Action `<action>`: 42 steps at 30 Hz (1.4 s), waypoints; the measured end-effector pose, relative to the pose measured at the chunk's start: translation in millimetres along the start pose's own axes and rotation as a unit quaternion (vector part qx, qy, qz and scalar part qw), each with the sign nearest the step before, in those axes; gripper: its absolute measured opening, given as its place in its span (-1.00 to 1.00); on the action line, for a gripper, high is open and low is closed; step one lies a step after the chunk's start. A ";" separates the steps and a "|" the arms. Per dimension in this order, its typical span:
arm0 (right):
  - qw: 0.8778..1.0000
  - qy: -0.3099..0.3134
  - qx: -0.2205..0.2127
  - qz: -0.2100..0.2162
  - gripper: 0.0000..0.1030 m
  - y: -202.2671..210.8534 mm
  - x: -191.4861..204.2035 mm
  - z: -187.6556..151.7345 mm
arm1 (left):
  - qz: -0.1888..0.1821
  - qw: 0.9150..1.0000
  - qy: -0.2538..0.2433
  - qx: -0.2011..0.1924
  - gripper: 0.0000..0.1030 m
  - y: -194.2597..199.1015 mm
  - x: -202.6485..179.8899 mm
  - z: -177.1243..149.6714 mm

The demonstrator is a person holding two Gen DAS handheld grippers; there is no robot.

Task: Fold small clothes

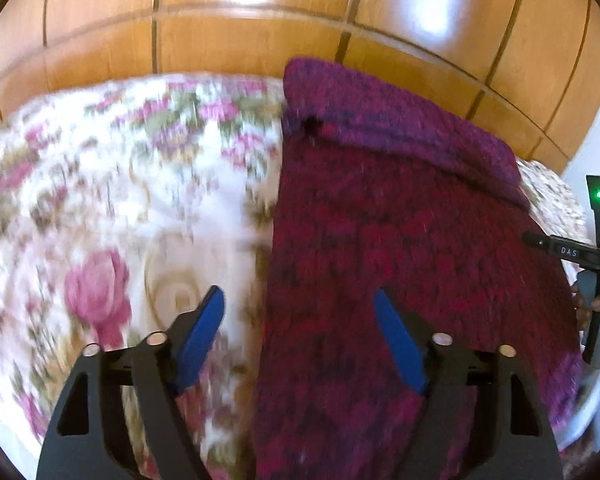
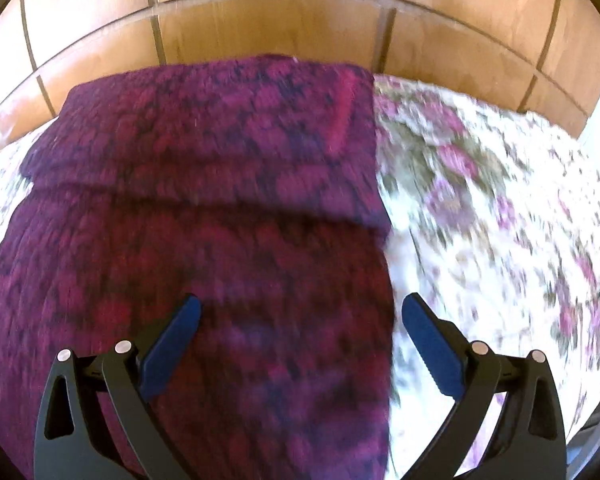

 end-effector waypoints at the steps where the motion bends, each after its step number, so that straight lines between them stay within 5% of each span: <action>1: 1.000 0.001 0.007 0.008 0.95 2.3 -1.3 -8.5 | -0.008 1.000 0.004 0.009 0.35 -0.6 2.1 -7.4; 7: 0.997 -0.006 0.034 0.064 0.89 23.3 -4.0 -78.8 | -0.075 0.996 0.011 0.039 0.18 19.7 5.6 -50.6; 12: 0.991 -0.039 0.046 0.116 0.48 54.7 0.5 -137.7 | -0.121 0.990 0.000 0.073 0.18 34.8 -6.5 -85.3; 16: 0.986 -0.046 0.080 0.141 0.23 63.3 13.9 -173.0 | -0.124 0.988 -0.009 0.094 -0.25 31.1 -12.3 -98.6; 18: 0.983 -0.046 0.091 0.151 -0.07 65.2 18.6 -180.8 | -0.146 0.984 0.001 0.100 -0.52 33.2 -11.2 -96.4; 21: 0.977 -0.068 0.090 0.180 -0.55 74.9 15.8 -174.3 | -0.183 0.978 0.028 0.097 -0.65 42.5 -7.5 -87.4; 27: 0.962 -0.091 0.020 0.258 -0.60 115.1 19.1 -129.4 | -0.270 0.961 0.044 0.043 -0.67 73.7 -20.9 -44.1; 31: 0.961 -0.094 -0.009 0.261 -0.60 117.9 21.7 -98.1 | -0.298 0.953 0.051 0.014 -0.69 71.9 -28.0 -2.5; 36: 0.954 -0.142 -0.024 0.262 -0.60 100.4 7.6 -60.3 | -0.302 0.951 0.071 -0.004 -0.69 52.4 -25.9 46.1; 42: 0.953 -0.182 -0.016 0.243 -0.60 68.6 -10.4 -14.3 | -0.280 0.951 0.127 0.023 -0.69 -0.8 -19.2 93.1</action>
Point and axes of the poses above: each gripper's, at about its wrist camera, not at the fingertips, and y roughly against the way its jaws point, x to its left, z to its top, the point moved 8 cm from there along -y, roughly the way its jaws point, and after that the axes turned 8 degrees about x, right-handed, at the moved point
